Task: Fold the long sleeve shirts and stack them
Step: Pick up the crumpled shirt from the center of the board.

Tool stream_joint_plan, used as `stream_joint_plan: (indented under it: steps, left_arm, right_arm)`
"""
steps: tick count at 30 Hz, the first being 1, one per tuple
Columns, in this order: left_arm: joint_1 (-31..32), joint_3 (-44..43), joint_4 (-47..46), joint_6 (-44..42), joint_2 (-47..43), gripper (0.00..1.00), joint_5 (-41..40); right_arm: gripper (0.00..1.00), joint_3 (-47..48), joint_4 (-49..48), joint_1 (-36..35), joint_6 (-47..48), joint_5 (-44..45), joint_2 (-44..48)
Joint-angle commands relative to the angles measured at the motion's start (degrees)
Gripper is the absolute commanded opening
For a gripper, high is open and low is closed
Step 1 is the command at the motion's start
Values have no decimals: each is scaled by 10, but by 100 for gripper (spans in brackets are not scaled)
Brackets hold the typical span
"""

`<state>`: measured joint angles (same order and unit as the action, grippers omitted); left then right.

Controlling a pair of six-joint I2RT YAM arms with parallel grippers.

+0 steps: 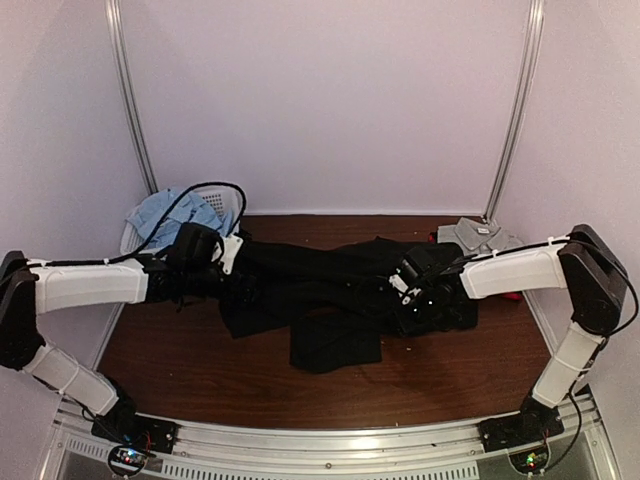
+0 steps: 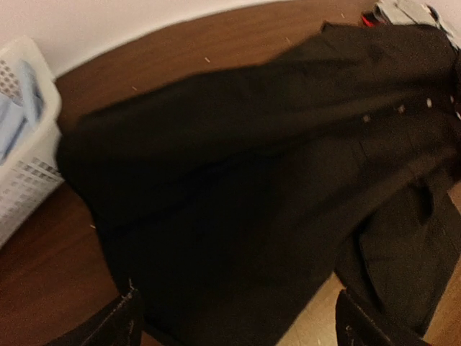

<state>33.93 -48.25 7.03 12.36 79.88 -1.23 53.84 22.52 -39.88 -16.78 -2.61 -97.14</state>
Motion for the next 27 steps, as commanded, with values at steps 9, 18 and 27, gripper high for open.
stream_joint_plan:
  steps: [9, 18, 27]
  left_arm:
    - [81, 4, -2, -40, 130, 78, 21]
    - [101, -1, 4, -53, 177, 80, 31]
    - [117, 5, 21, -32, 191, 69, 21]
  right_arm:
    - [24, 89, 73, 75, 48, 63, 8]
    - [27, 106, 73, 96, 59, 44, 2]
    - [28, 99, 62, 96, 59, 29, -9]
